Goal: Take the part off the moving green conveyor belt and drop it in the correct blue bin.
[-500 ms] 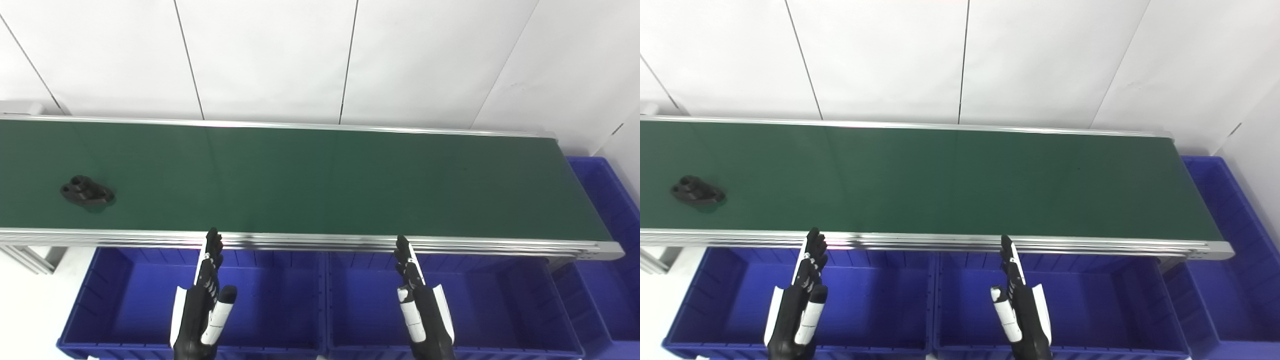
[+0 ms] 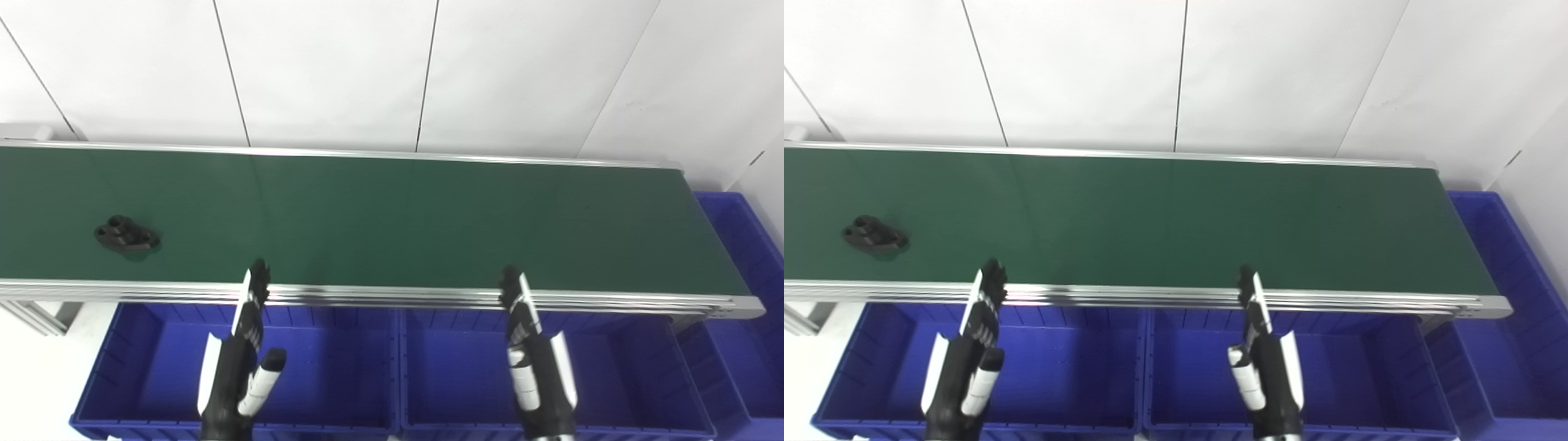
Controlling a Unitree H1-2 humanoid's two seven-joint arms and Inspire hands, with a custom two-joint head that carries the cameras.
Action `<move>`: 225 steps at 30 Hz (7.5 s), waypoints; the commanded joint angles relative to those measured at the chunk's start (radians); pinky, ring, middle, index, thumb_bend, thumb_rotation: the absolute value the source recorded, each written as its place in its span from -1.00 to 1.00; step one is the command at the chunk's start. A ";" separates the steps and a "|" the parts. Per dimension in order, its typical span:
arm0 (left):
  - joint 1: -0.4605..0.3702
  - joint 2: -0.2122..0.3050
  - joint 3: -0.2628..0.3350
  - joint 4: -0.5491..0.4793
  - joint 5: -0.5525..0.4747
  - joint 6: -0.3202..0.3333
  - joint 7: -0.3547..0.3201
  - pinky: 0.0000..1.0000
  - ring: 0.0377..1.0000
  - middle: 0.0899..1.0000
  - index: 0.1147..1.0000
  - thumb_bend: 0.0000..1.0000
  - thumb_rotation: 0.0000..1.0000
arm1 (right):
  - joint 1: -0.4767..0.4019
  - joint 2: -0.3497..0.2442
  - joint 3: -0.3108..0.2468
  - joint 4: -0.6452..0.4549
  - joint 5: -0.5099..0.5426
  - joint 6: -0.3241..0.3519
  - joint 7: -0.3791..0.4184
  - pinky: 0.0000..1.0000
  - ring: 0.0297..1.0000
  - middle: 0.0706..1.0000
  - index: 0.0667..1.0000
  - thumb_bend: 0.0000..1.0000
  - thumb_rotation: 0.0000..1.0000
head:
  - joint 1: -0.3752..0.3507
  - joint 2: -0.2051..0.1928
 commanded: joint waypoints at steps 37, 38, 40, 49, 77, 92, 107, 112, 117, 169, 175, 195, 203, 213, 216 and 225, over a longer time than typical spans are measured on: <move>-0.009 -0.057 0.000 0.138 -0.079 -0.002 -0.008 1.00 1.00 1.00 1.00 0.58 0.85 | -0.017 0.047 -0.026 0.100 0.059 0.078 0.010 1.00 1.00 1.00 1.00 0.58 1.00 | 0.004 -0.007; -0.008 -0.058 0.001 0.135 -0.079 0.002 -0.009 1.00 1.00 1.00 1.00 0.59 0.85 | -0.017 0.046 -0.025 0.100 0.057 0.078 0.010 1.00 1.00 1.00 1.00 0.58 1.00 | 0.004 -0.007; -0.006 -0.061 0.003 0.131 -0.074 0.003 -0.009 1.00 1.00 1.00 1.00 0.57 0.86 | -0.017 0.044 -0.023 0.097 0.053 0.078 0.012 1.00 1.00 1.00 1.00 0.60 1.00 | 0.005 -0.006; -0.007 -0.068 0.006 0.144 -0.069 -0.006 -0.007 1.00 1.00 1.00 1.00 0.57 0.85 | -0.019 0.027 -0.020 0.102 0.044 0.068 0.021 1.00 1.00 1.00 1.00 0.64 1.00 | 0.054 -0.054; -0.032 -0.147 -0.016 0.229 0.009 -0.039 0.026 0.75 0.85 0.88 0.88 0.57 0.57 | -0.049 -0.076 -0.069 0.236 0.120 -0.043 0.085 1.00 1.00 1.00 1.00 0.82 1.00 | 0.304 -0.171; -0.014 -0.144 -0.015 0.143 0.019 0.037 0.010 0.80 0.89 0.91 0.92 0.57 0.58 | -0.050 -0.058 -0.072 0.137 -0.043 -0.080 0.032 0.88 0.90 0.96 1.00 0.65 0.67 | 0.275 -0.063; -0.017 -0.110 -0.004 0.149 -0.008 0.075 -0.009 0.84 0.94 0.96 0.99 0.60 0.68 | -0.307 -0.035 -0.024 0.038 -0.490 0.188 0.017 0.33 0.55 0.64 0.64 0.82 -0.29 | 0.234 -0.042; -0.019 -0.110 -0.008 0.160 -0.017 0.067 -0.013 0.86 0.95 0.96 0.99 0.57 0.66 | -0.417 -0.003 0.024 0.092 -0.579 0.289 0.025 0.24 0.48 0.61 0.61 0.88 -0.28 | 0.224 -0.042; -0.023 -0.113 -0.012 0.164 -0.017 0.058 -0.010 0.89 0.95 0.96 0.99 0.56 0.65 | -0.519 0.013 0.075 0.173 -0.668 0.335 0.002 0.25 0.43 0.54 0.59 0.86 -0.29 | 0.223 -0.040; 0.064 -0.206 -0.131 0.035 0.034 0.057 0.009 0.81 0.89 0.89 0.91 0.46 0.35 | -0.930 0.157 0.319 0.968 -0.734 0.458 -0.207 -0.35 -0.23 -0.03 0.40 0.73 -0.26 | 0.362 0.011; 0.071 -0.209 -0.140 0.017 0.021 0.067 0.008 0.83 0.88 0.89 0.91 0.50 0.36 | -0.935 0.124 0.400 1.066 -0.769 0.433 -0.259 -0.68 -0.60 -0.44 -0.07 0.06 -0.72 | 0.367 0.018; 0.073 -0.203 -0.134 0.004 0.026 0.081 0.015 0.85 0.89 0.90 0.94 0.45 0.48 | -0.916 0.101 0.418 1.146 -0.716 0.381 -0.449 -0.71 -0.64 -0.51 -0.10 0.01 -0.70 | 0.346 0.028; 0.053 -0.197 -0.117 0.029 0.024 0.058 0.025 0.83 0.88 0.90 0.94 0.41 0.52 | -0.888 0.084 0.393 1.024 -0.675 0.351 -0.458 -0.61 -0.53 -0.39 -0.09 0.00 -0.70 | 0.299 0.028; 0.018 -0.183 -0.087 0.064 0.003 0.039 0.028 0.90 0.89 0.88 0.95 0.41 0.59 | -0.876 0.025 0.347 0.674 -0.669 0.385 -0.357 -0.73 -0.65 -0.48 -0.09 0.01 -0.72 | 0.206 0.034; 0.011 -0.179 -0.082 0.067 -0.008 0.049 0.023 0.95 0.92 0.89 0.97 0.40 0.63 | -0.883 -0.010 0.324 0.568 -0.682 0.385 -0.323 -0.72 -0.65 -0.50 -0.09 0.01 -0.73 | 0.171 0.043; 0.013 -0.164 -0.073 0.016 -0.022 0.125 0.013 1.00 1.00 1.00 1.00 0.44 0.79 | -0.747 -0.153 0.261 0.236 -0.733 0.428 -0.147 -0.73 -0.66 -0.54 -0.09 0.01 -0.73 | 0.043 0.094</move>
